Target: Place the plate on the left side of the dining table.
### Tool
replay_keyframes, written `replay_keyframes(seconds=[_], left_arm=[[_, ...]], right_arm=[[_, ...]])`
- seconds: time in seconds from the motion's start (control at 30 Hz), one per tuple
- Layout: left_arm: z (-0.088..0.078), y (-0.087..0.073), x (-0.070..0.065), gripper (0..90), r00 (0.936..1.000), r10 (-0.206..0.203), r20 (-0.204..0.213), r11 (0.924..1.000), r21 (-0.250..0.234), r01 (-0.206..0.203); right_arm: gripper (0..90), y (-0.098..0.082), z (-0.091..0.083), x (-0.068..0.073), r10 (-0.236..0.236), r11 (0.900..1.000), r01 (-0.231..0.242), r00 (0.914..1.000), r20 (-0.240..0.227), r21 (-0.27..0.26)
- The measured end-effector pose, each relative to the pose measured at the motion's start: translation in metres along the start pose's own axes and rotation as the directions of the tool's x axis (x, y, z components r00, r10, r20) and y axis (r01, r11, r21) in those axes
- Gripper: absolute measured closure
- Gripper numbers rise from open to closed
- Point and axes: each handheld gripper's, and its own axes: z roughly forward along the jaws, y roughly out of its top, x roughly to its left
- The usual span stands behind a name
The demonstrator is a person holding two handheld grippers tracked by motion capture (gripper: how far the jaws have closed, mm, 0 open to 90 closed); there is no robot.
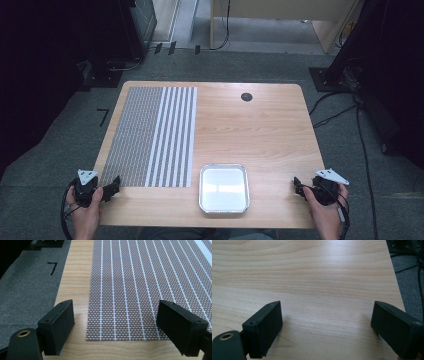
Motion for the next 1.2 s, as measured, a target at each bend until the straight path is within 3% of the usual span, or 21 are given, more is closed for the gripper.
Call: replay_keyframes(seconds=[0.23,0.37,0.53,0.57,0.73,0.93,1.0,1.07,1.2], left_arm=[[-0.001,-0.001,-0.001,14.6,0.9998,-0.014,-0.015,0.9999,-0.007,0.014],[-0.005,0.0,-0.002,14.7,0.9995,-0.013,-0.028,0.9995,-0.029,0.012],[-0.008,0.003,-0.012,14.7,0.9995,0.008,-0.029,0.9991,-0.041,-0.009],[-0.009,0.003,-0.013,14.7,0.9996,0.007,-0.027,0.9989,-0.046,-0.009],[-0.018,0.01,-0.023,15.1,0.9993,-0.03,0.023,0.997,-0.071,0.031],[-0.023,0.014,-0.037,15.1,0.999,-0.01,0.044,0.9965,-0.082,0.014],[-0.024,0.014,-0.039,15.1,0.9989,-0.012,0.045,0.9963,-0.084,0.015],[-0.026,0.017,-0.045,15.4,0.9967,-0.027,0.076,0.9959,-0.084,0.033],[-0.029,0.019,-0.052,15.4,0.9964,-0.012,0.084,0.9956,-0.092,0.02]], right_arm=[[11.6,0.0,-0.001,-0.001,0.006,1.0,-0.006,1.0,-0.005,-0.005],[12.7,-0.001,-0.005,-0.002,0.018,0.999,-0.018,0.9998,0.005,-0.049],[12.7,0.001,-0.008,0.001,0.044,0.997,-0.044,0.999,-0.002,-0.067],[12.9,0.001,-0.009,0.004,0.032,0.997,-0.032,0.9994,0.008,-0.073],[14.3,0.004,-0.013,0.012,0.03,0.995,-0.028,0.9991,0.028,-0.095],[14.6,0.007,-0.019,0.022,0.023,0.992,-0.021,0.9996,0.014,-0.121],[14.6,0.008,-0.02,0.023,0.029,0.992,-0.028,0.9995,0.008,-0.124],[14.6,0.01,-0.024,0.025,0.045,0.99,-0.046,0.999,-0.007,-0.136],[14.7,0.013,-0.028,0.029,0.061,0.986,-0.065,0.9978,-0.026,-0.151]])
